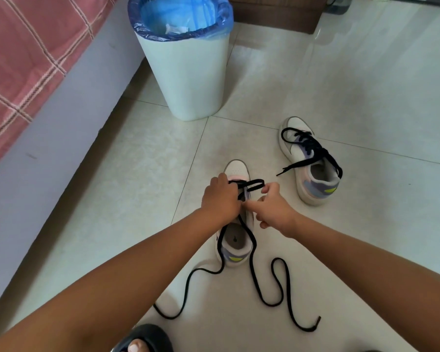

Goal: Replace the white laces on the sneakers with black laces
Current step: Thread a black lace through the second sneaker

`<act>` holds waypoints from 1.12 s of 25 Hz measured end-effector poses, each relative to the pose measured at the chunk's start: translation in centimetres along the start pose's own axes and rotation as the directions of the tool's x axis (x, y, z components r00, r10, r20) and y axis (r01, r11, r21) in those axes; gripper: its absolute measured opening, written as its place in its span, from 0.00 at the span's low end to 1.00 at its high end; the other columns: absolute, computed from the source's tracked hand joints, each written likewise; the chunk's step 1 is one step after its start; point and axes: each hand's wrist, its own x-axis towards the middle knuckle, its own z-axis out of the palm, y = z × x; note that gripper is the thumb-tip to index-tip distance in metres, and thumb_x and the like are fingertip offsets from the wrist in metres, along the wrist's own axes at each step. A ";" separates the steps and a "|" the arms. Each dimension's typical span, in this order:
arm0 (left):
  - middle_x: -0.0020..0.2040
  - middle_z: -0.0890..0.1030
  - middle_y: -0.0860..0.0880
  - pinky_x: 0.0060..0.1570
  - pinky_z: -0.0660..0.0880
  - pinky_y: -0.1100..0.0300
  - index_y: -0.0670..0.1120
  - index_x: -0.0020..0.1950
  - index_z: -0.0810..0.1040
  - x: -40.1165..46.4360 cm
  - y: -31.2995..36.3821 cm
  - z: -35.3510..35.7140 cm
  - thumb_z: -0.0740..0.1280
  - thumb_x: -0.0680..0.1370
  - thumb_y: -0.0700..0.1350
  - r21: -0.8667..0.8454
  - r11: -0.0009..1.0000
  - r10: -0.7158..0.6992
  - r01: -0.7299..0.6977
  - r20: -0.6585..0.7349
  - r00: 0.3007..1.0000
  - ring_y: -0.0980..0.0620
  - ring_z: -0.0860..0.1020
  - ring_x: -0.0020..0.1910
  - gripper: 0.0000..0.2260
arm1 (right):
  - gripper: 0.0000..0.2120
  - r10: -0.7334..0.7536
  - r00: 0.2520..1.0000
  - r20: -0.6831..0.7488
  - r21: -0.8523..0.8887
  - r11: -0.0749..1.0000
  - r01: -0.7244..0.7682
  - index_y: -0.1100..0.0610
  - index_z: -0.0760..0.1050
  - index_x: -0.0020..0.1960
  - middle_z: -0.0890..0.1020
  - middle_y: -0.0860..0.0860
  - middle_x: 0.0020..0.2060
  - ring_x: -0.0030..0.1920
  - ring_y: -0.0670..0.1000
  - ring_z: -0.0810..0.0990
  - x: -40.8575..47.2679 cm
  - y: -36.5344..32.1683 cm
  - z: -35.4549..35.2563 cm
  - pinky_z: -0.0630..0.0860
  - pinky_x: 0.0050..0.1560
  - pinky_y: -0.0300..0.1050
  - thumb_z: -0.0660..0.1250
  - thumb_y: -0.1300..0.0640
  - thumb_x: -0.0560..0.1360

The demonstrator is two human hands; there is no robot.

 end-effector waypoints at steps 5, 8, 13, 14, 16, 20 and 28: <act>0.56 0.71 0.41 0.49 0.69 0.55 0.39 0.53 0.78 1.0 -0.2 0.6 0.63 0.78 0.49 -0.119 0.993 -0.011 0.018 0.057 0.998 0.42 0.71 0.56 0.14 | 0.16 -0.092 0.996 -0.016 -0.108 0.990 0.090 0.54 0.60 0.47 0.69 0.52 0.36 0.32 0.48 0.67 0.1 0.4 0.7 0.67 0.28 0.42 0.68 0.62 0.71; 0.40 0.73 0.47 0.38 0.65 0.60 0.44 0.39 0.74 -0.1 -0.6 0.1 0.62 0.79 0.47 -0.337 0.941 0.023 0.009 0.091 0.996 0.48 0.73 0.42 0.11 | 0.17 -0.112 0.978 -0.178 -0.081 0.992 0.098 0.53 0.59 0.40 0.69 0.53 0.37 0.34 0.50 0.67 0.5 1.0 1.3 0.68 0.32 0.45 0.70 0.59 0.70; 0.31 0.70 0.52 0.33 0.63 0.63 0.47 0.35 0.71 -4.0 -2.3 -0.7 0.66 0.78 0.46 -0.624 0.773 0.050 0.113 0.237 0.970 0.56 0.66 0.30 0.12 | 0.17 -0.047 0.947 -0.318 -0.026 0.999 0.041 0.54 0.59 0.39 0.65 0.52 0.34 0.31 0.49 0.64 1.0 1.0 1.5 0.65 0.30 0.43 0.68 0.61 0.70; 0.32 0.71 0.52 0.34 0.64 0.65 0.47 0.36 0.73 -5.0 -2.4 -0.8 0.66 0.78 0.45 -0.643 0.758 0.081 0.110 0.261 0.962 0.57 0.67 0.30 0.10 | 0.15 -0.032 0.943 -0.332 -0.019 0.999 0.028 0.56 0.60 0.41 0.65 0.51 0.34 0.30 0.49 0.64 1.0 0.9 1.4 0.65 0.29 0.43 0.68 0.60 0.71; 0.32 0.72 0.53 0.33 0.65 0.69 0.46 0.38 0.75 -6.7 -2.8 -1.2 0.67 0.77 0.45 -0.691 0.716 0.135 0.102 0.280 0.951 0.59 0.68 0.30 0.08 | 0.14 0.000 0.941 -0.340 0.009 1.000 0.003 0.58 0.61 0.44 0.65 0.51 0.34 0.30 0.49 0.65 0.9 0.9 1.3 0.64 0.29 0.42 0.68 0.59 0.71; 0.30 0.73 0.57 0.33 0.67 0.71 0.47 0.38 0.75 -8.4 -4.4 -1.8 0.67 0.77 0.45 -0.719 0.686 0.183 0.109 0.316 0.931 0.61 0.69 0.30 0.08 | 0.16 -0.035 0.952 -0.305 -0.061 0.998 0.018 0.56 0.60 0.41 0.64 0.49 0.33 0.33 0.48 0.65 0.3 0.7 1.4 0.62 0.28 0.40 0.69 0.56 0.72; 0.40 0.82 0.49 0.53 0.75 0.57 0.43 0.42 0.76 -8.8 -6.5 -0.9 0.63 0.79 0.45 -0.819 0.459 0.019 0.343 0.395 0.918 0.54 0.79 0.43 0.09 | 0.04 -0.356 0.934 -0.038 -0.471 0.830 0.298 0.57 0.66 0.48 0.71 0.51 0.36 0.32 0.49 0.67 -2.0 0.4 1.8 0.64 0.33 0.42 0.61 0.60 0.75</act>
